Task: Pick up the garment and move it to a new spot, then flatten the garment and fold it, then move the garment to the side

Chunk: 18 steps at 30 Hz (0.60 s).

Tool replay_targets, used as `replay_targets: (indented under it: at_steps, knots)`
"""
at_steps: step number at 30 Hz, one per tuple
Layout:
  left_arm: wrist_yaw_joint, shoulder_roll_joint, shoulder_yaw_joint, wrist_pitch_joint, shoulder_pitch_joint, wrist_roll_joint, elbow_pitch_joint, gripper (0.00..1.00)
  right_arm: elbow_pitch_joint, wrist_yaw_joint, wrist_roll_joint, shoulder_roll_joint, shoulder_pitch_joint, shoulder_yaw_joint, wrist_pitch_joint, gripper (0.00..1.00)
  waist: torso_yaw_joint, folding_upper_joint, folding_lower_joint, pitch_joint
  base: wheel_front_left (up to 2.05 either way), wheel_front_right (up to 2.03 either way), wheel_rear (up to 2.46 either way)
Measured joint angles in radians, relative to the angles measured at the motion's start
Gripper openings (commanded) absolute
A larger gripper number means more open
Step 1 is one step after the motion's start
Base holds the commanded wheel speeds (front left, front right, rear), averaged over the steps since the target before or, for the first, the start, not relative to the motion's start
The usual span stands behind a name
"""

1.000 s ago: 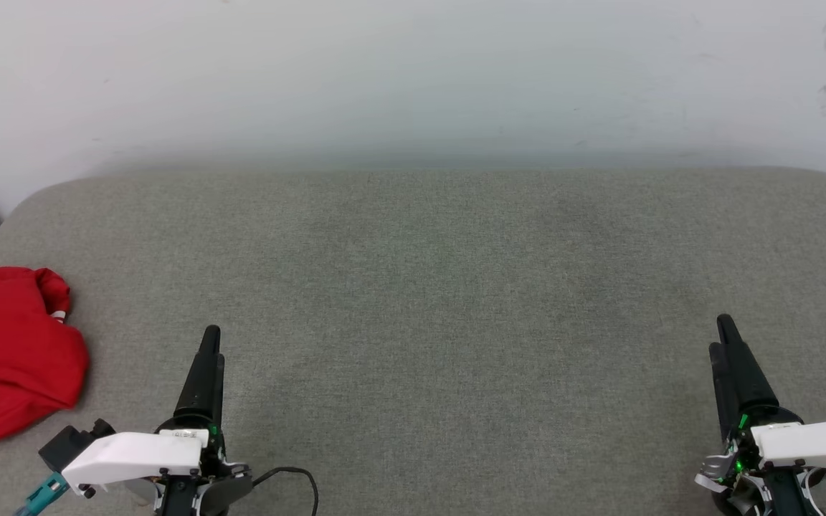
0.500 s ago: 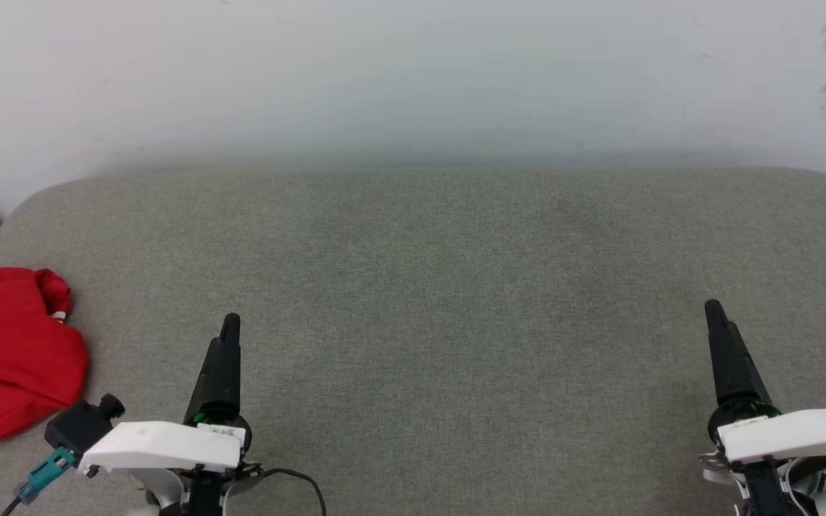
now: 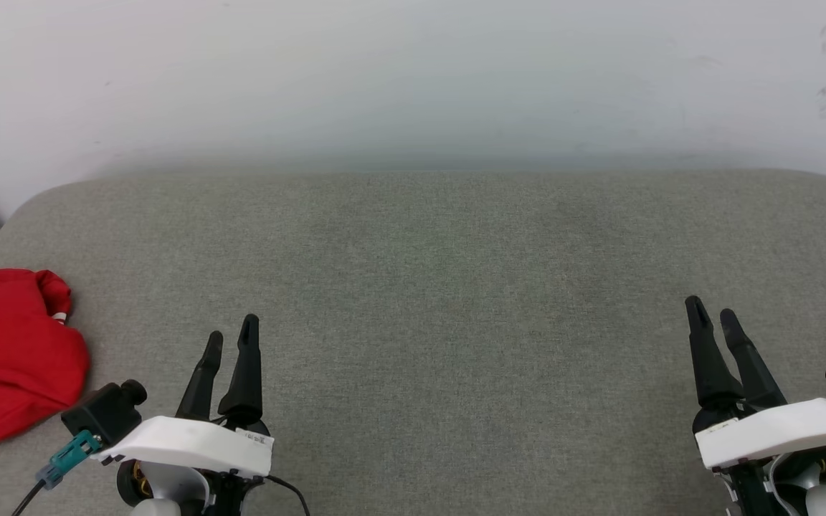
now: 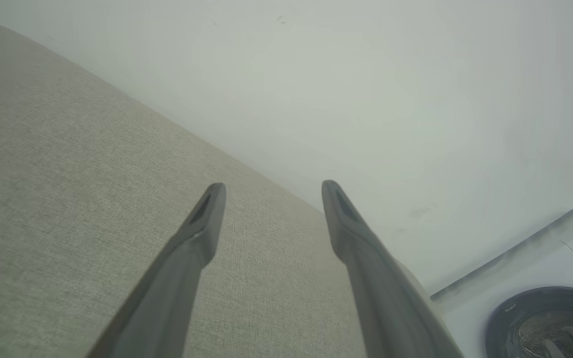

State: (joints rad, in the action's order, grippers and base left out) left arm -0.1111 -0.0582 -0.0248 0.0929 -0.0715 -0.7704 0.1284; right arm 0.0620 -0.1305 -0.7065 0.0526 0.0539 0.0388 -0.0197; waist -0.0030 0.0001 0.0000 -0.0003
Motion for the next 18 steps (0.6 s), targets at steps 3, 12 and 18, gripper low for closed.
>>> replay_targets:
  at_steps: [3,12,18]
  knots:
    - [0.007,-0.005,-0.005,0.009,0.000,0.056,0.000,1.00,-0.016,0.000,0.059,0.000,-0.004,0.000,0.008,1.00,0.000,0.0000,0.0000,0.000,0.00,0.00,0.00]
    - [0.035,-0.034,-0.030,0.037,-0.002,0.223,0.002,1.00,-0.048,0.000,0.220,0.000,-0.013,0.003,0.030,1.00,-0.001,0.0000,0.0000,0.001,0.00,0.00,0.00]
    - [0.053,-0.054,-0.044,0.052,-0.006,0.302,0.005,1.00,-0.057,0.000,0.291,-0.001,-0.016,0.010,0.040,1.00,-0.001,0.0000,0.0000,0.000,0.00,0.00,0.00]
